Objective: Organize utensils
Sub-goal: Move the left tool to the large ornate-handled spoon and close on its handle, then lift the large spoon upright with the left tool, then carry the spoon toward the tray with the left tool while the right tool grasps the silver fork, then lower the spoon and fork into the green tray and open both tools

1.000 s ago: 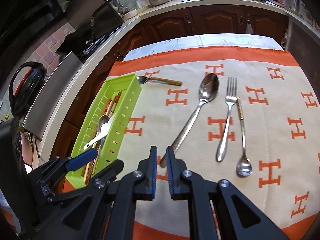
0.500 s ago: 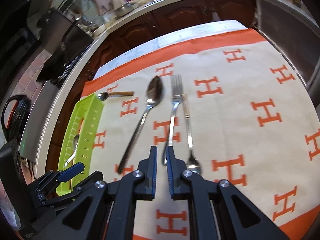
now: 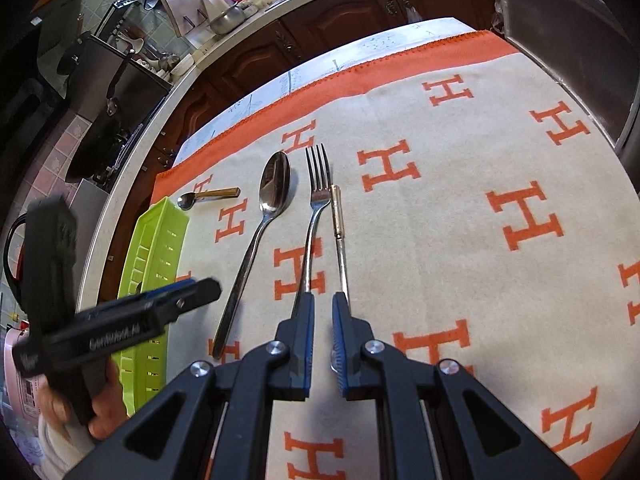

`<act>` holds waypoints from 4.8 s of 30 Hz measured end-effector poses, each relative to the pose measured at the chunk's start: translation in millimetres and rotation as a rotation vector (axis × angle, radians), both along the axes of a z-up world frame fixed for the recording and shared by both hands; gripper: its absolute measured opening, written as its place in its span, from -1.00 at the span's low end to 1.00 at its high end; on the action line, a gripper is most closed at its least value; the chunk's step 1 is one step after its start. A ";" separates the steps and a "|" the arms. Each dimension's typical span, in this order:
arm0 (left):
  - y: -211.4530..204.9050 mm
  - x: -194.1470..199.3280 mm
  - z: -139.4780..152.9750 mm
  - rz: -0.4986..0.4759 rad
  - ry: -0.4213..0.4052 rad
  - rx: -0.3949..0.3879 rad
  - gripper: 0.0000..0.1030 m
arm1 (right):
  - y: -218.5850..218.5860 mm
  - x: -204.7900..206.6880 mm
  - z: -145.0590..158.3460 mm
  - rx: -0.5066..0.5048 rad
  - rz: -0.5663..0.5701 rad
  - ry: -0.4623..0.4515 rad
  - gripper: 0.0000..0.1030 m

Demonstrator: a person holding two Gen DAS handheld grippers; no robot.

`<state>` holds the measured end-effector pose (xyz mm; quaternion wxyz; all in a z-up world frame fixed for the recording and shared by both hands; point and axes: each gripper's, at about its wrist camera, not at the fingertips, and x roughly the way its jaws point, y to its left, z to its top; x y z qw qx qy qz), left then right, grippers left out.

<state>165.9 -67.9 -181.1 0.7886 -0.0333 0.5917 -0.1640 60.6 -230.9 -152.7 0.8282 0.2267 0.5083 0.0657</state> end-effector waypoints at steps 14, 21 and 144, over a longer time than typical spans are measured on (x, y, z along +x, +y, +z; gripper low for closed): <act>-31.3 42.0 -24.5 -0.128 0.112 -0.023 -0.54 | -8.5 7.7 -9.7 0.027 -0.005 0.012 -0.80; -43.1 40.8 -25.7 -0.156 0.125 0.033 -0.85 | -10.1 8.4 -11.6 0.039 -0.009 0.012 -0.80; 212.8 -47.0 17.7 0.366 -0.048 0.060 -1.00 | 236.9 72.1 26.3 0.071 0.321 0.101 -0.91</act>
